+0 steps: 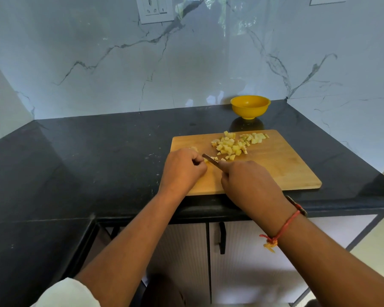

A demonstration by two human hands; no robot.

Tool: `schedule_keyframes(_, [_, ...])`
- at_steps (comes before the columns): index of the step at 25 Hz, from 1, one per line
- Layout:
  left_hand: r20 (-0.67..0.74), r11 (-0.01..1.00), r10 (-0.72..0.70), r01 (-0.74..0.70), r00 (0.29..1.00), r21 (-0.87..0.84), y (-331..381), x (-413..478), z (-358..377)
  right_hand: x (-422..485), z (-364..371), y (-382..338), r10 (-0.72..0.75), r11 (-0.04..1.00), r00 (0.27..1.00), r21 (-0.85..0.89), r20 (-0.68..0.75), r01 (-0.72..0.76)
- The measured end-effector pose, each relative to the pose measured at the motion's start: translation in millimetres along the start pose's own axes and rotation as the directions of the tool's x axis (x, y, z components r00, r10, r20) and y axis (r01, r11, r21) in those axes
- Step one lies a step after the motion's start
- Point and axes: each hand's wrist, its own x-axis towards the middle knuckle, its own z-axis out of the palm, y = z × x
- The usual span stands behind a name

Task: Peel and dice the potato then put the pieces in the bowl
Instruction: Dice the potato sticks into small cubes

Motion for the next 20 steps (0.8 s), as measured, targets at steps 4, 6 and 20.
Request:
schedule_keyframes(4, [0.009, 1.000, -0.008, 0.008, 1.000, -0.008, 0, 1, -1, 13, -5, -6, 0.021, 0.997, 0.988, -0.074, 0.151, -0.010])
schedule_keyframes(6, [-0.002, 1.000, -0.005, 0.005, 1.000, -0.003, 0, 1, 0, 15, -6, -4, 0.008, 0.997, 0.985, -0.083, 0.172, 0.006])
schedule_keyframes(20, [-0.058, 0.999, 0.040, -0.040, 0.998, 0.002, -6, 0, 5, -4, -4, 37, -0.016, 0.988, 0.995, 0.150, -0.098, 0.031])
